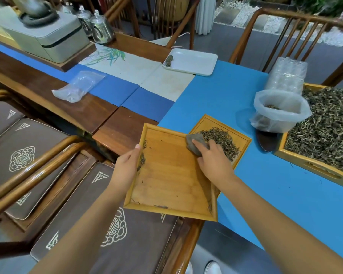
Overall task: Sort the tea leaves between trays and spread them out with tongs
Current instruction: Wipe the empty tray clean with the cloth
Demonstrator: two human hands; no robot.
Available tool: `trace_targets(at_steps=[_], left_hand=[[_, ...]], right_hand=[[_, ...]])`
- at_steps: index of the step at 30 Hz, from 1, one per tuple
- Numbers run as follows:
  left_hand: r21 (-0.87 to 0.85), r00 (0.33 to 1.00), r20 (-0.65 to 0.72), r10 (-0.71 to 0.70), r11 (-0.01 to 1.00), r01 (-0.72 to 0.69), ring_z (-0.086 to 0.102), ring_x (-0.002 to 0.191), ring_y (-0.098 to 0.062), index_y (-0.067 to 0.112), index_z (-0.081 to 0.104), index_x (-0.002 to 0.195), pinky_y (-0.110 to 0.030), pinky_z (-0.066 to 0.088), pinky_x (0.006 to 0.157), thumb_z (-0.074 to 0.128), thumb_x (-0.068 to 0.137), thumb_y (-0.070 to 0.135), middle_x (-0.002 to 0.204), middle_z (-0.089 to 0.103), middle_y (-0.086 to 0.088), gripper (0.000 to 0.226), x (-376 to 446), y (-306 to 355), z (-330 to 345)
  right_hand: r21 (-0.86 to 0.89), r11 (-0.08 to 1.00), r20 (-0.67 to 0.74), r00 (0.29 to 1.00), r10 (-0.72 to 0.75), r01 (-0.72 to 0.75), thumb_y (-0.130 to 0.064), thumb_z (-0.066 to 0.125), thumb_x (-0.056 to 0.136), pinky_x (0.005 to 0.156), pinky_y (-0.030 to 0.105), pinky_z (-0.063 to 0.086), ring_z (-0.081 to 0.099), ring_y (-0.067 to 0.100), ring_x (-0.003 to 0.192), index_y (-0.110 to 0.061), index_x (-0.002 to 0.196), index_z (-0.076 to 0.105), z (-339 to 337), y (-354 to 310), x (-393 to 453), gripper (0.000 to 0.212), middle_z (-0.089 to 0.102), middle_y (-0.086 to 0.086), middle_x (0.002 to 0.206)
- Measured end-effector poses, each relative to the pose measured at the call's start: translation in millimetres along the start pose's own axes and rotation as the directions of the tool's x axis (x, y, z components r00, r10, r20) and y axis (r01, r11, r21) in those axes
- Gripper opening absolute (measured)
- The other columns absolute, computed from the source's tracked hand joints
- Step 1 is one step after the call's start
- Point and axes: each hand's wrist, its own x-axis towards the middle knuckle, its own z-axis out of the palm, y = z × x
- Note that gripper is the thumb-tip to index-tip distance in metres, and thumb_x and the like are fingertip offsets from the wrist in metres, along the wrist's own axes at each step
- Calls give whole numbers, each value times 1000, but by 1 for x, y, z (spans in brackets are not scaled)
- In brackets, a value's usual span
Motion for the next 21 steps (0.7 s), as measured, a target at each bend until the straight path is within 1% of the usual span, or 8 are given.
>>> trace_targets(at_steps=[3, 6, 8, 10, 13, 16, 19, 21], left_hand=[[2, 1000, 8, 12, 1000, -12, 47, 79, -20, 24, 50, 87, -35, 37, 74, 39, 92, 54, 88, 51, -3, 32, 1, 0, -2], [3, 1000, 10, 18, 1000, -18, 52, 79, -21, 21, 54, 86, -36, 41, 74, 39, 92, 54, 87, 55, -8, 37, 2, 0, -3], [-2, 1000, -1, 4, 1000, -4, 57, 80, -22, 19, 59, 86, -37, 45, 76, 39, 91, 55, 87, 59, -13, 42, 1, -1, -4], [-17, 1000, -7, -20, 1000, 19, 58, 81, -23, 18, 60, 86, -37, 46, 77, 39, 90, 57, 88, 61, -13, 45, 0, -3, -5], [-29, 999, -21, -32, 999, 31, 61, 81, -23, 14, 64, 87, -35, 48, 74, 40, 91, 56, 87, 65, -14, 49, -2, -3, -5], [-39, 999, -29, -34, 999, 33, 64, 78, -20, 12, 68, 88, -28, 49, 68, 42, 91, 54, 84, 67, -13, 49, -2, -1, -2], [-53, 998, -23, -53, 997, 51, 63, 68, -12, 15, 66, 83, -19, 49, 58, 44, 91, 52, 78, 66, -6, 44, -4, 4, 3], [-48, 999, -16, -36, 998, 35, 61, 67, -14, 11, 67, 82, -19, 48, 58, 44, 93, 48, 77, 64, -9, 45, -4, 7, 5]], right_hand=[[-46, 998, 22, 999, 47, -46, -13, 43, 91, 81, 42, 47, 41, 31, 111, -26, 140, 33, -4, 11, 1, 52, 44, 14, 120], [-87, 991, 61, 992, 108, -102, -14, 44, 91, 84, 43, 45, 41, 33, 113, -24, 139, 35, -11, 25, 4, 51, 43, 16, 122], [-84, 986, 70, 986, 151, -145, -14, 44, 91, 85, 42, 45, 43, 35, 112, -23, 138, 37, -18, 33, 5, 49, 44, 17, 120], [-35, 987, 33, 987, 159, -158, -15, 46, 90, 81, 39, 45, 45, 34, 107, -24, 138, 37, -26, 33, 7, 50, 46, 17, 116], [148, 987, -26, 997, 68, -63, -18, 47, 88, 70, 30, 38, 45, 24, 89, -31, 137, 37, -36, 13, 11, 51, 45, 8, 104], [290, 954, -21, 997, -76, 79, -20, 47, 89, 64, 24, 33, 43, 17, 83, -37, 136, 35, -42, -22, 19, 52, 41, 1, 97], [272, 944, -3, 982, -191, 185, -18, 46, 88, 66, 28, 34, 45, 19, 86, -37, 136, 36, -39, -56, 32, 52, 40, 0, 96], [212, 954, 32, 975, -221, 210, -16, 45, 89, 66, 29, 34, 46, 23, 94, -36, 136, 36, -33, -72, 39, 52, 41, 1, 97]])
